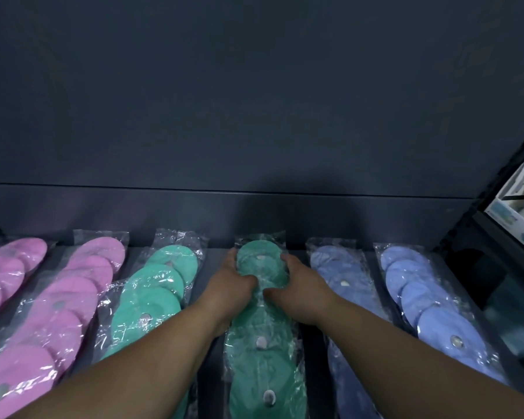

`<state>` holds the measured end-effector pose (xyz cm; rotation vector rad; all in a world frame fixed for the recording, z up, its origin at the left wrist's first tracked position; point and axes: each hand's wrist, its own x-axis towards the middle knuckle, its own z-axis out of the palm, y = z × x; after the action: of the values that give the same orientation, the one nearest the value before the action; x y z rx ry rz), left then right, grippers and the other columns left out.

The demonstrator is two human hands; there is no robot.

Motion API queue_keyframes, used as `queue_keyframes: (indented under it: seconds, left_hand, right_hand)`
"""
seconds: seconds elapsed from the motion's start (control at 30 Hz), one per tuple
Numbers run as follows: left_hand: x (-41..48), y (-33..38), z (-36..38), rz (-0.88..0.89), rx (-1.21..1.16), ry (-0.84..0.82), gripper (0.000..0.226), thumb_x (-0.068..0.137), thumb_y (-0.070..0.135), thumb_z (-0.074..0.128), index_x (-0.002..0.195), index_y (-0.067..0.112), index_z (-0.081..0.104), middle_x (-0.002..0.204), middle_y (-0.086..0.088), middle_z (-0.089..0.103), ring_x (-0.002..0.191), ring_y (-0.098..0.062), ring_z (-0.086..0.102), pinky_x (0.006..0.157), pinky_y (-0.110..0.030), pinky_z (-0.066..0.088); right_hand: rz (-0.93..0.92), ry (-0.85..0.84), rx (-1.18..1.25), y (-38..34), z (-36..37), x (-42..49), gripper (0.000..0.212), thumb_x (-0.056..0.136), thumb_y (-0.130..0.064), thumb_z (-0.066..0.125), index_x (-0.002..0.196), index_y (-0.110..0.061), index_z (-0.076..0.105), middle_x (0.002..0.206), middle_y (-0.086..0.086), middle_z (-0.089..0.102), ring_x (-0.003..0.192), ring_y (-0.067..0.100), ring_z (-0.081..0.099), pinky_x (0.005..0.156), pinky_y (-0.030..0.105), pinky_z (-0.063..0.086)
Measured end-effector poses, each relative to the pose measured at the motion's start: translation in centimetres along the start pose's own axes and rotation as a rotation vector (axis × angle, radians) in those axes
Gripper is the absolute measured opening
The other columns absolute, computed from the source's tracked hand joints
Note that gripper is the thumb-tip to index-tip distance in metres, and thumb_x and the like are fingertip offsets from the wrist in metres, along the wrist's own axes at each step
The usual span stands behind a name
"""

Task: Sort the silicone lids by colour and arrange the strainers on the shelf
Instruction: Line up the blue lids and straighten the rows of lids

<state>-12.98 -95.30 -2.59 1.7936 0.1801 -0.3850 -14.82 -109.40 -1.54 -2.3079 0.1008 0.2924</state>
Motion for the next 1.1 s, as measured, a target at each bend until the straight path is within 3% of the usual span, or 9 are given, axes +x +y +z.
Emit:
queue_keyframes:
  seconds: [0.2, 0.3, 0.47, 0.57, 0.63, 0.7, 0.77, 0.87, 1.1]
  left_hand:
    - [-2.7, -0.7, -0.5, 0.062, 0.003, 0.136, 0.035, 0.091, 0.010, 0.052, 0.121, 0.029, 0.049, 0.091, 0.016, 0.063, 0.082, -0.003, 0.062, 0.072, -0.024, 0.050]
    - [-6.0, -1.5, -0.4, 0.072, 0.145, 0.136, 0.037, 0.090, 0.018, 0.055, 0.124, 0.031, 0.048, 0.105, 0.009, 0.064, 0.093, -0.012, 0.062, 0.084, -0.027, 0.048]
    - [-8.2, -2.1, 0.4, 0.088, 0.237, 0.038, 0.050, 0.092, 0.017, 0.054, 0.139, 0.022, 0.038, 0.116, 0.009, 0.048, 0.101, -0.010, 0.049, 0.078, -0.015, 0.034]
    - [-8.1, -2.3, 0.1, 0.074, 0.195, 0.035, 0.045, 0.091, 0.016, 0.054, 0.134, 0.026, 0.044, 0.117, 0.008, 0.056, 0.101, -0.014, 0.056, 0.088, -0.023, 0.044]
    - [-8.7, -2.8, -0.2, 0.086, 0.220, 0.025, 0.040, 0.089, 0.016, 0.056, 0.126, 0.030, 0.048, 0.117, 0.006, 0.061, 0.099, -0.014, 0.060, 0.089, -0.028, 0.048]
    - [-9.5, -3.3, -0.5, 0.104, 0.252, -0.005, 0.037, 0.090, 0.020, 0.056, 0.123, 0.034, 0.048, 0.113, 0.010, 0.060, 0.095, -0.012, 0.059, 0.084, -0.025, 0.046]
    - [-10.2, -3.5, -0.8, 0.113, 0.275, -0.027, 0.037, 0.092, 0.023, 0.055, 0.123, 0.038, 0.044, 0.108, 0.011, 0.057, 0.094, -0.013, 0.057, 0.079, -0.022, 0.042]
    - [-10.4, -3.4, -0.9, 0.119, 0.292, -0.042, 0.038, 0.092, 0.025, 0.054, 0.128, 0.033, 0.045, 0.116, 0.004, 0.061, 0.100, -0.018, 0.060, 0.086, -0.028, 0.048]
    - [-10.7, -3.0, -1.0, 0.136, 0.298, -0.035, 0.037, 0.090, 0.027, 0.058, 0.124, 0.031, 0.046, 0.116, 0.005, 0.062, 0.102, -0.018, 0.061, 0.089, -0.032, 0.050]
  right_hand:
    - [-0.013, 0.083, 0.029, -0.3, 0.1, -1.1, 0.059, 0.088, -0.024, 0.062, 0.139, -0.015, 0.035, 0.127, 0.005, 0.057, 0.112, 0.019, 0.056, 0.086, 0.017, 0.042]
    - [-0.019, 0.138, -0.003, -0.1, 0.4, -3.2, 0.050, 0.090, -0.022, 0.057, 0.136, -0.016, 0.038, 0.125, 0.003, 0.057, 0.110, 0.017, 0.055, 0.075, 0.013, 0.035]
    - [-0.001, 0.061, -0.077, -0.1, 2.0, -6.1, 0.055, 0.086, -0.020, 0.059, 0.136, -0.019, 0.036, 0.129, 0.002, 0.052, 0.115, 0.017, 0.051, 0.092, 0.023, 0.042]
    - [0.010, 0.096, -0.047, -0.3, 2.0, -7.1, 0.059, 0.083, -0.017, 0.062, 0.136, -0.024, 0.036, 0.127, -0.001, 0.053, 0.114, 0.016, 0.053, 0.092, 0.023, 0.044]
    - [-0.011, 0.176, 0.009, -0.3, 1.7, -8.0, 0.049, 0.083, -0.013, 0.061, 0.125, -0.029, 0.041, 0.113, -0.008, 0.057, 0.101, 0.009, 0.056, 0.077, 0.011, 0.042]
    - [0.001, 0.220, 0.033, -0.4, 1.7, -9.5, 0.045, 0.086, -0.012, 0.059, 0.124, -0.029, 0.041, 0.100, -0.013, 0.052, 0.091, 0.005, 0.051, 0.070, 0.010, 0.036]
    - [0.044, 0.220, 0.055, -0.3, 2.3, -10.7, 0.046, 0.087, -0.018, 0.060, 0.128, -0.027, 0.041, 0.101, -0.012, 0.055, 0.094, 0.008, 0.055, 0.080, 0.018, 0.041]
    - [0.094, 0.161, 0.036, -0.5, 3.6, -11.6, 0.053, 0.087, -0.023, 0.059, 0.135, -0.025, 0.037, 0.120, -0.003, 0.061, 0.108, 0.016, 0.058, 0.092, 0.028, 0.046]
    - [0.085, 0.157, 0.054, -0.9, 3.0, -11.7, 0.053, 0.090, -0.018, 0.056, 0.138, -0.026, 0.036, 0.126, 0.001, 0.059, 0.111, 0.019, 0.057, 0.095, 0.030, 0.045]
